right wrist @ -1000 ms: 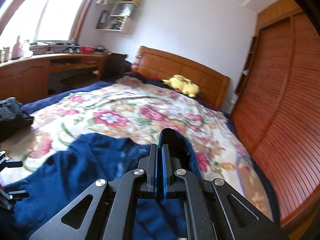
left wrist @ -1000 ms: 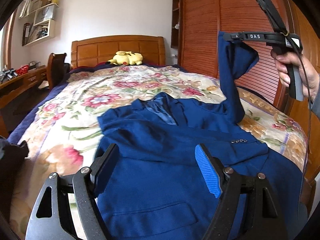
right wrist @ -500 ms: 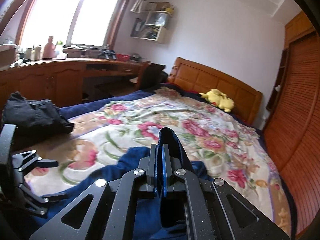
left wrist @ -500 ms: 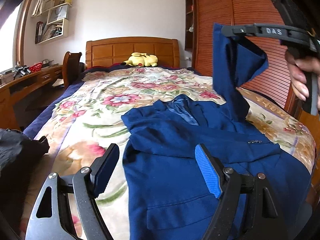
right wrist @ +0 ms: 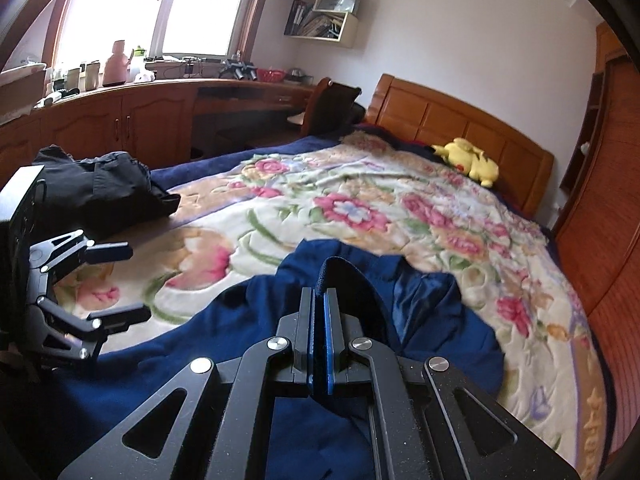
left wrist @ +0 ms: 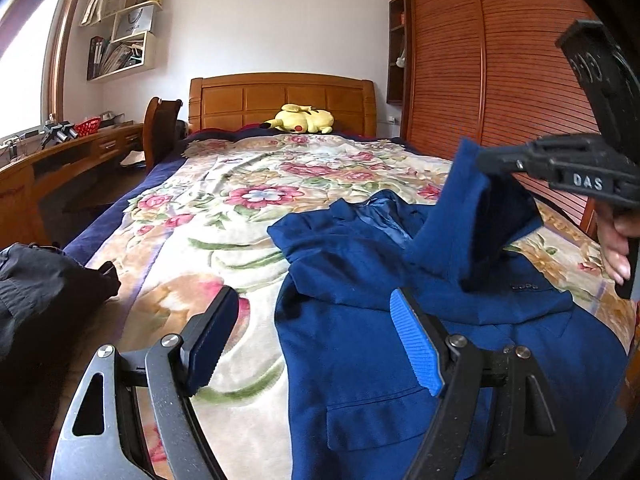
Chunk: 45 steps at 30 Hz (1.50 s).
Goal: Fold large clothes
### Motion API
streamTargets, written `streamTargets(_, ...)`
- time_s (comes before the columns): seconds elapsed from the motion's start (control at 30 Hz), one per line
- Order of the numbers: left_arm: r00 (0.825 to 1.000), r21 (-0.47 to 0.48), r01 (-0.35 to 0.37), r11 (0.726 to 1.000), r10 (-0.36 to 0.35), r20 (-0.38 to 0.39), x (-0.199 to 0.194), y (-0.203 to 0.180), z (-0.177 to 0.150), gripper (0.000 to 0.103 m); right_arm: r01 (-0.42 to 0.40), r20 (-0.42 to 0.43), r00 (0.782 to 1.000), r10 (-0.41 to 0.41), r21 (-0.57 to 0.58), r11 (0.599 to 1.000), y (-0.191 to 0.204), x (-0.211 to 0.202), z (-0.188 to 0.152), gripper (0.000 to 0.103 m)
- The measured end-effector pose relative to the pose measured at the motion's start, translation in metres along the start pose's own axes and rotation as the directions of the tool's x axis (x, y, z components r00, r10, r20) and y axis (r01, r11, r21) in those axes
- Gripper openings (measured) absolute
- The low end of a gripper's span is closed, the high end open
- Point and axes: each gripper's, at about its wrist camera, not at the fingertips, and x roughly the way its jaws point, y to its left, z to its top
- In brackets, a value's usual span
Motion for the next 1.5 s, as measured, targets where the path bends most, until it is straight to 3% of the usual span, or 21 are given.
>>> streamTargets(0.17, 1.000, -0.002, -0.011, 1.000, 0.011, -0.004, 0.000, 0.003, -0.002, 0.079, -0.056, -0.047, 0.997, 0.058, 0.046, 0.997, 0.009, 0.016, 0.000, 0.004)
streamTargets(0.23, 1.000, -0.003, -0.014, 1.000, 0.014, -0.006, 0.001, 0.003, -0.003, 0.079, -0.052, -0.066, 0.996, 0.056, 0.066, 0.996, 0.011, 0.019, -0.003, 0.008)
streamTargets(0.3, 1.000, -0.004, -0.016, 1.000, 0.016, -0.008, 0.002, 0.003, -0.004, 0.079, -0.058, -0.069, 0.996, 0.063, 0.074, 0.996, 0.012, 0.018, -0.005, 0.029)
streamTargets(0.4, 1.000, 0.003, -0.017, 1.000, 0.017, -0.012, 0.003, 0.002, -0.004, 0.079, -0.056, -0.062, 0.996, 0.061, 0.080, 0.995, 0.011, 0.012, -0.008, 0.047)
streamTargets(0.6, 1.000, 0.022, -0.004, 1.000, 0.004, -0.017, 0.003, -0.007, -0.005, 0.079, -0.006, -0.030, 1.000, 0.009, 0.096, 0.995, 0.002, -0.003, -0.028, 0.051)
streamTargets(0.73, 0.999, 0.057, 0.040, 0.998, -0.039, -0.028, 0.003, -0.026, -0.006, 0.079, 0.034, -0.065, 0.998, -0.023, 0.169, 0.985, -0.016, 0.000, -0.060, 0.051)
streamTargets(0.9, 0.991, 0.082, 0.127, 0.989, -0.123, -0.057, 0.006, -0.056, -0.010, 0.079, 0.140, -0.132, 0.984, -0.116, 0.193, 0.971, -0.030, 0.006, -0.098, 0.051)
streamTargets(1.23, 0.958, 0.152, 0.277, 0.949, -0.260, -0.121, 0.020, -0.123, -0.015, 0.079, 0.233, -0.225, 0.958, -0.178, 0.247, 0.940, -0.046, 0.014, -0.136, 0.051)
streamTargets(1.33, 0.938, 0.157, 0.333, 0.930, -0.310, -0.157, 0.028, -0.139, -0.019, 0.079, 0.235, -0.240, 0.956, -0.171, 0.270, 0.934, -0.049, 0.016, -0.141, 0.051)
streamTargets(1.5, 0.925, 0.168, 0.354, 0.920, -0.318, -0.207, 0.041, -0.158, -0.024, 0.079, 0.233, -0.243, 0.956, -0.162, 0.300, 0.925, -0.050, 0.025, -0.142, 0.051)
